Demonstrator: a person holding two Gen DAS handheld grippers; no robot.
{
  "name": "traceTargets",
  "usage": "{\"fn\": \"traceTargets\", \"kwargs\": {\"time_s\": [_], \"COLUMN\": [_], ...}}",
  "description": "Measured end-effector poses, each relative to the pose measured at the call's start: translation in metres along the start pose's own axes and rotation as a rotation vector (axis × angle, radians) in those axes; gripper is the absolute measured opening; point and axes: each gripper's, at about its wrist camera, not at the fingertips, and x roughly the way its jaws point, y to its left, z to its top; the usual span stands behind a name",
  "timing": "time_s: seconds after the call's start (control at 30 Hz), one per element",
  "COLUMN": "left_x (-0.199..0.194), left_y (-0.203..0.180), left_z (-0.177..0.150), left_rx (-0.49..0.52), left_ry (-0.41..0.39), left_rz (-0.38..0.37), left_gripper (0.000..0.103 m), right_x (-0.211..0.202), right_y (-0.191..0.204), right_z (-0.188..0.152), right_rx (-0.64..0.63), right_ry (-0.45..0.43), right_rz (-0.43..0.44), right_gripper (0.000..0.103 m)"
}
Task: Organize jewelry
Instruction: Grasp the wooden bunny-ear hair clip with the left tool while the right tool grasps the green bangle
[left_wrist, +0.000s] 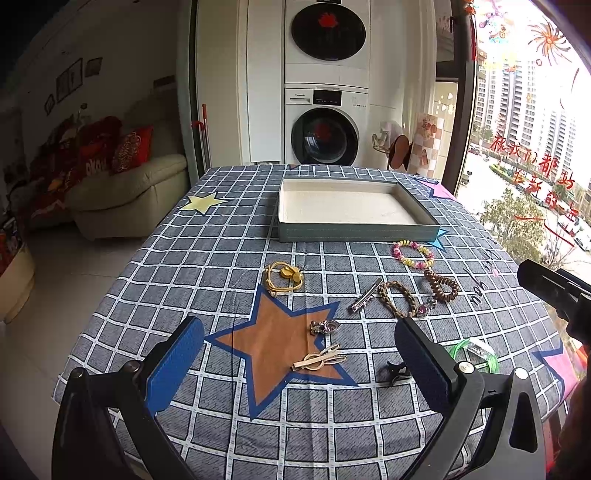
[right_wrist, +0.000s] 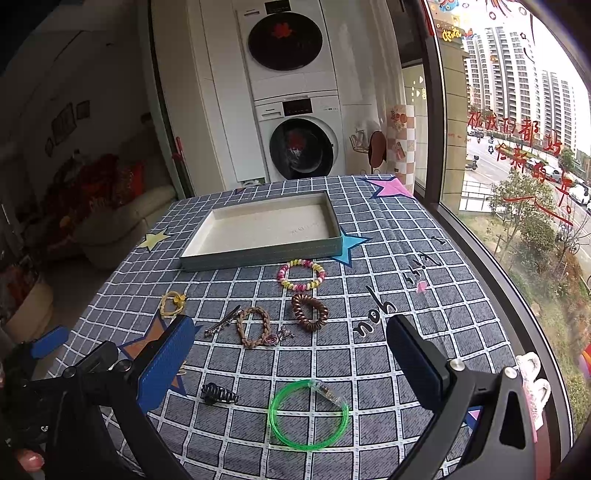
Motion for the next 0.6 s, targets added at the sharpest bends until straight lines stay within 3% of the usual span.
{"fn": "traceTargets", "kwargs": {"time_s": [0.3, 0.6], "left_x": [0.025, 0.069], "left_y": [0.01, 0.009], "left_z": [-0.008, -0.028], "left_rx": [0.005, 0.166], "left_ry": [0.079, 0.176], "left_rz": [-0.008, -0.047], "left_gripper": [0.103, 0.103], "right_x": [0.015, 0.049], "right_y": [-0.011, -0.045], "right_z": [-0.006, -0.035], "right_rx": [0.022, 0.03], "right_ry": [0.062, 0.281], "right_rz": [-0.009, -0.109], "right_gripper": [0.103, 0.103]}}
